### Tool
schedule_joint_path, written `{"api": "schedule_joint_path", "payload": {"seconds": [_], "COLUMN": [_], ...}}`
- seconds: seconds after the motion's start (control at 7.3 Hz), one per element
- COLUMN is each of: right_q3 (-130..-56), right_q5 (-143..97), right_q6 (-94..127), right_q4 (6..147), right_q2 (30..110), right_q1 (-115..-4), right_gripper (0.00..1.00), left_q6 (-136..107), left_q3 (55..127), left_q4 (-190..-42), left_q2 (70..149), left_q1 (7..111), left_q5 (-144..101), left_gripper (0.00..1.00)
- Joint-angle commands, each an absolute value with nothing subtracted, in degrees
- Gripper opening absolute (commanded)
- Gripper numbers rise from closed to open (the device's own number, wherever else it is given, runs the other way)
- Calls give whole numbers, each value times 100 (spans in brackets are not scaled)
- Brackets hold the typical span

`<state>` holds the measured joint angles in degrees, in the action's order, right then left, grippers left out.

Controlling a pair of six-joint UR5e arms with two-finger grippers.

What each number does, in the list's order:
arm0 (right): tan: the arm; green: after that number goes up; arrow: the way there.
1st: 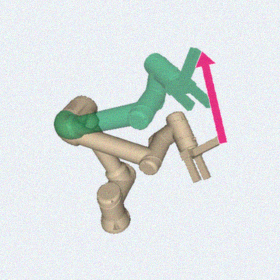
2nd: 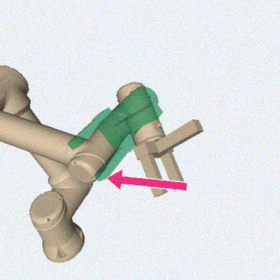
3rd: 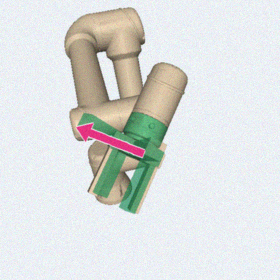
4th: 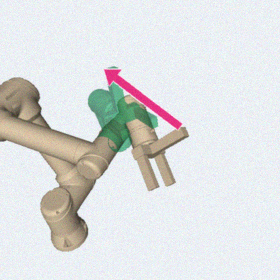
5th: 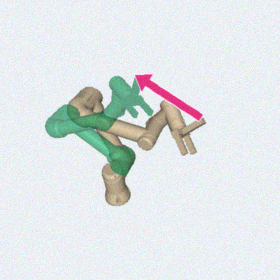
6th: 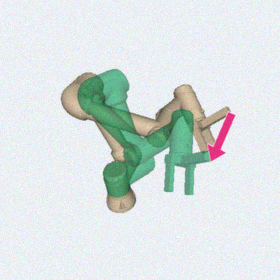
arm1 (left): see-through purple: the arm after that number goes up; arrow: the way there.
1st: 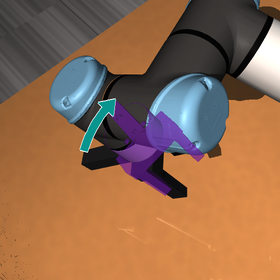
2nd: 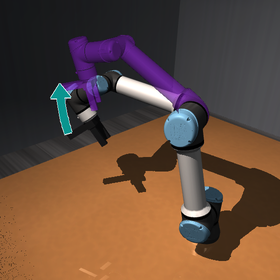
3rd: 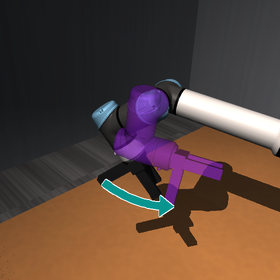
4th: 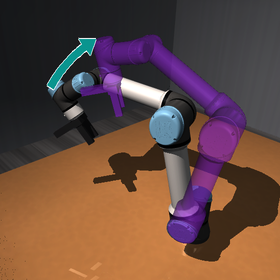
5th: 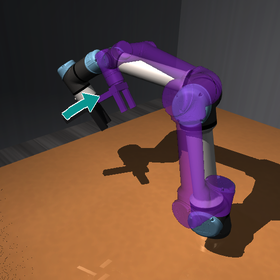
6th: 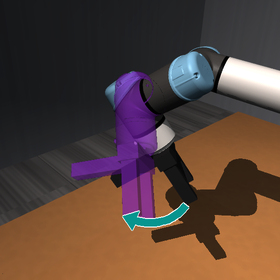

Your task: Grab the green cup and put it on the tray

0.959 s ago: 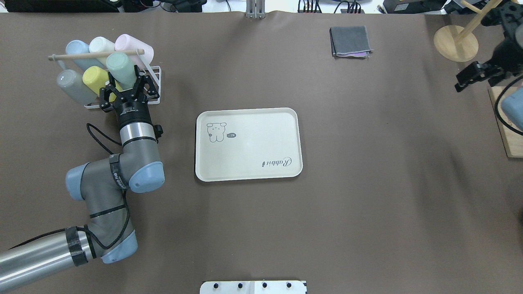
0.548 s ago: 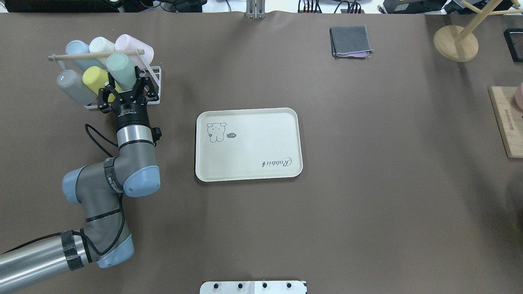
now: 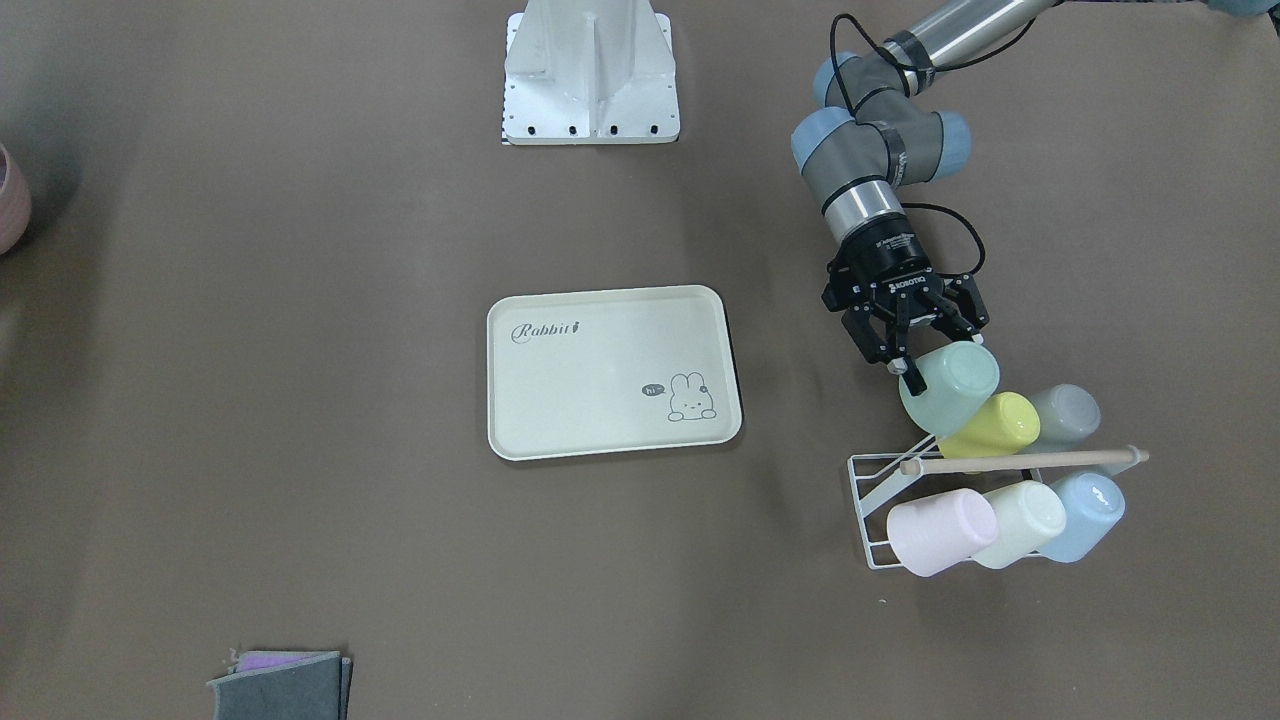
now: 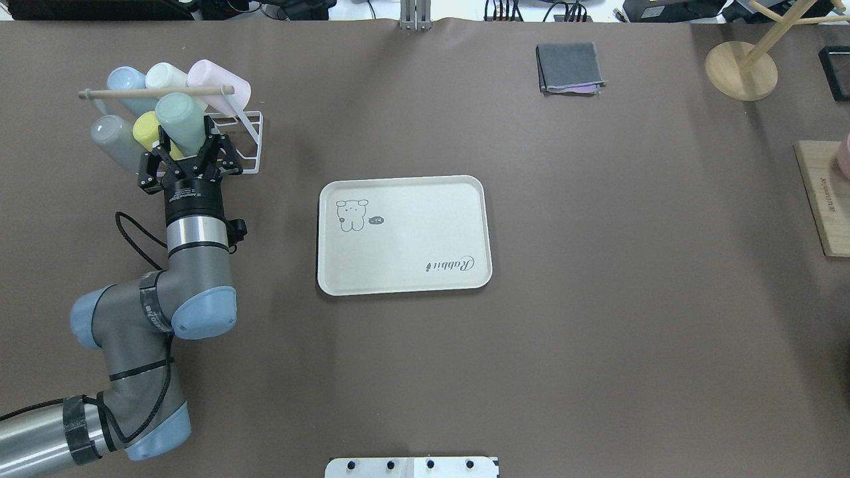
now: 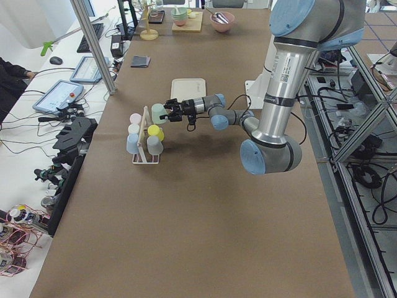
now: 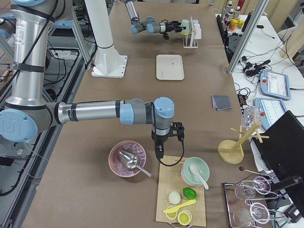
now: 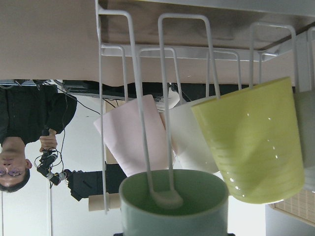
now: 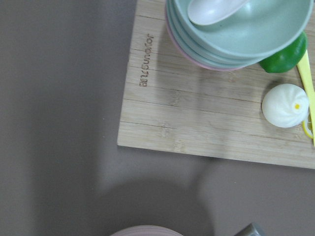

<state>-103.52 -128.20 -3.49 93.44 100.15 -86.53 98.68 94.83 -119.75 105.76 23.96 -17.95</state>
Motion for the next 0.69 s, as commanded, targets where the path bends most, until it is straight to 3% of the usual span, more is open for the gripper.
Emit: {"api": "schedule_joint_path", "payload": {"seconds": [0.0,0.55], "right_q3": [-10240,-10109], "right_q5": [-12771,-12753], "right_q6": [-817,-747], "right_q4": [9343,9281], "right_q2": [10169,10090], "right_q1": [-8911,-8938], "right_gripper": [100,100], "left_q6": [10666,11347], "left_q3": [9782,9861], "left_q4": [-12800,-14570], "left_q2": [10320,10335], "left_q1": [2391,2496], "left_q5": [-1828,-1976], "left_gripper": [37,37]}}
